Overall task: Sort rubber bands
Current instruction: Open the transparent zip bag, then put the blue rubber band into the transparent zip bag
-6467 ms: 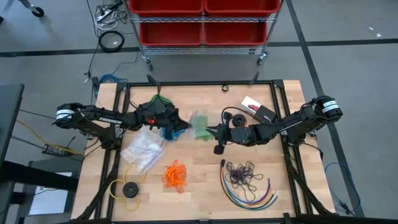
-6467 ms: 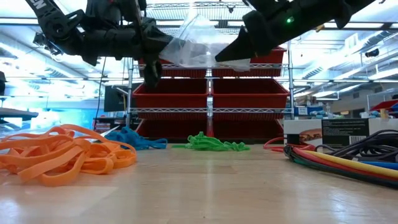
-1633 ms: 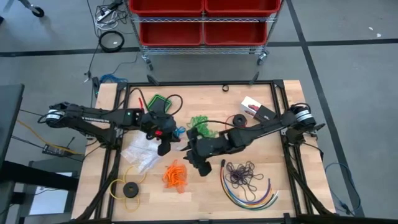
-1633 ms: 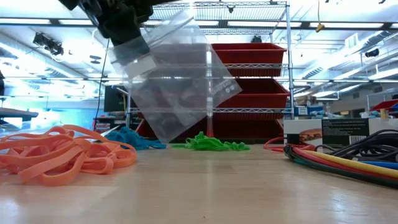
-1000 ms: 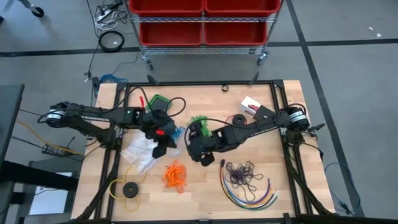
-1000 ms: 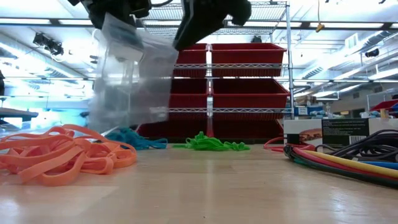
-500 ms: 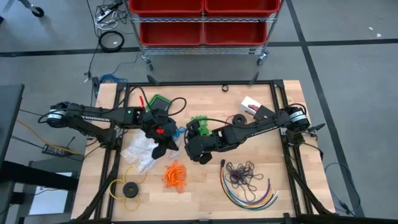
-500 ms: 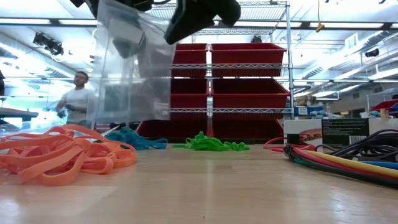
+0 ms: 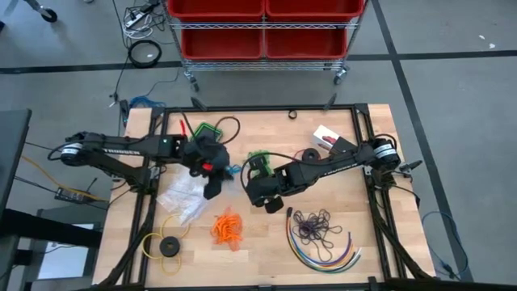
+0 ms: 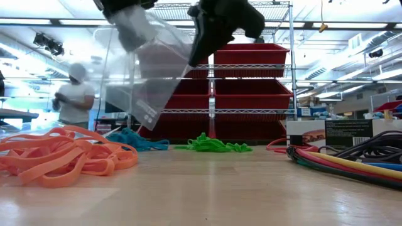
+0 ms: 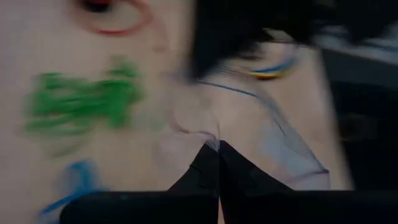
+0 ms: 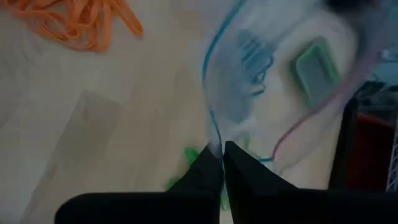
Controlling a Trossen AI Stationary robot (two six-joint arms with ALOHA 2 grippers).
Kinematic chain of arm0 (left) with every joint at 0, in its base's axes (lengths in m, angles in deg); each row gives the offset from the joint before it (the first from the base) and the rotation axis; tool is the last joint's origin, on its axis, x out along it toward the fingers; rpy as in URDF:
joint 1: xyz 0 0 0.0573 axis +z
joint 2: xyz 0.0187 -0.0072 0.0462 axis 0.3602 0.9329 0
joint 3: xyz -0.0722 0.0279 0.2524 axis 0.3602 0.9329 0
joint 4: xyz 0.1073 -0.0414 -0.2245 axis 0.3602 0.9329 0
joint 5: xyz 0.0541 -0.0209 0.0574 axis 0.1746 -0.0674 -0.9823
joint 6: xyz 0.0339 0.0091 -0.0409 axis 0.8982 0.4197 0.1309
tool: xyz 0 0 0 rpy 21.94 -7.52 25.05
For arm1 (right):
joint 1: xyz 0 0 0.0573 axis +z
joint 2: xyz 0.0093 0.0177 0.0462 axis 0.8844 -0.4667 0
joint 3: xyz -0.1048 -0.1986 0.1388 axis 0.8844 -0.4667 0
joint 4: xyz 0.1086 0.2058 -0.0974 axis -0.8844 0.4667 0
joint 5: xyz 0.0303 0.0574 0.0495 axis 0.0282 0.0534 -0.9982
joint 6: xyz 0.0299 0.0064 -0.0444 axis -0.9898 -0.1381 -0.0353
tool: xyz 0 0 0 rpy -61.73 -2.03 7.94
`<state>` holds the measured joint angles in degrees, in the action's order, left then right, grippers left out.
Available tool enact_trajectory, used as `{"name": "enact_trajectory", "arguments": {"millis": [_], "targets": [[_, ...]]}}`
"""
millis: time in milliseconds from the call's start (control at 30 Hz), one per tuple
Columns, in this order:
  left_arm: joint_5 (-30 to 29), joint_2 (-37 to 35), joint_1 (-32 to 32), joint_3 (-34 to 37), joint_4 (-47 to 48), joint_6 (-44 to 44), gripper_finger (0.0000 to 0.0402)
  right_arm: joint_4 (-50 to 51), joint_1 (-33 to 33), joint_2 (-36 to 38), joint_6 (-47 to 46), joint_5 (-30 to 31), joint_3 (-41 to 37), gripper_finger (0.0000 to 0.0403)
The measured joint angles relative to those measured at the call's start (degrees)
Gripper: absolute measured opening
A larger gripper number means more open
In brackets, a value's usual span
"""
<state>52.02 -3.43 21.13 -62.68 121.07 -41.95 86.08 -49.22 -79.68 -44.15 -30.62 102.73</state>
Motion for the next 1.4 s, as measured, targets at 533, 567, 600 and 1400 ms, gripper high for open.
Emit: {"name": "enact_trajectory", "arguments": {"millis": [533,567,600,1400], "targets": [[-11.26,6.76,0.72,-0.81,-1.50,1.70,0.0000,-10.33,2.02,0.00,2.67,-5.18,0.29,0.0000],[-11.28,6.76,0.72,-0.77,-2.68,1.73,0.0000,-10.15,2.02,-0.02,2.08,-5.95,0.29,0.0000],[-11.26,6.76,0.72,-0.78,-4.22,1.73,0.0000,-9.93,2.02,0.00,1.39,-6.64,0.29,0.0000],[-9.85,6.01,-0.29,-0.79,-7.70,1.55,0.0204,-11.80,3.16,-0.04,-1.30,-4.19,0.29,0.0000]]}}
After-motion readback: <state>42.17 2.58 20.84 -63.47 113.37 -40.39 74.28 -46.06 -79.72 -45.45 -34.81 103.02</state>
